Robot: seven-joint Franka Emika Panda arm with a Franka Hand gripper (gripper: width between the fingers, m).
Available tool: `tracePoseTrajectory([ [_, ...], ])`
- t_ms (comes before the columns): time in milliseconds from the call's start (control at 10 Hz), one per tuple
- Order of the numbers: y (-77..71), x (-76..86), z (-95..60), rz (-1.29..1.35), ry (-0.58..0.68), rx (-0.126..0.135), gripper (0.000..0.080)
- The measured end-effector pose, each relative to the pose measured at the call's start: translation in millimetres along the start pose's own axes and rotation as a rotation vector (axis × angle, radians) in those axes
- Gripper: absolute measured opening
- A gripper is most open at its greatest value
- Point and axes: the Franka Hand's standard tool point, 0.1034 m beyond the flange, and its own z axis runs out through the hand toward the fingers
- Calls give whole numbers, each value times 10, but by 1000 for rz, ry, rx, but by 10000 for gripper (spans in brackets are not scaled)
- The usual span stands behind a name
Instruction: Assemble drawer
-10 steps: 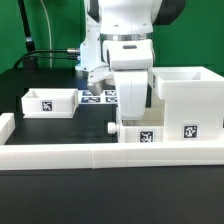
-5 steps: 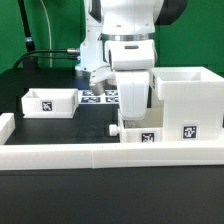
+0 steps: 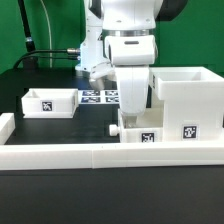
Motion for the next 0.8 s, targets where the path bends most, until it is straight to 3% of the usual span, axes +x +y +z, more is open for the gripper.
tracePoseTrajectory([
  [400,31,-161,-355,15,-24,20,648],
  [700,18,-491,-404,18,-33,24,648],
  [800,15,-511,-401,24,-32,24,648],
])
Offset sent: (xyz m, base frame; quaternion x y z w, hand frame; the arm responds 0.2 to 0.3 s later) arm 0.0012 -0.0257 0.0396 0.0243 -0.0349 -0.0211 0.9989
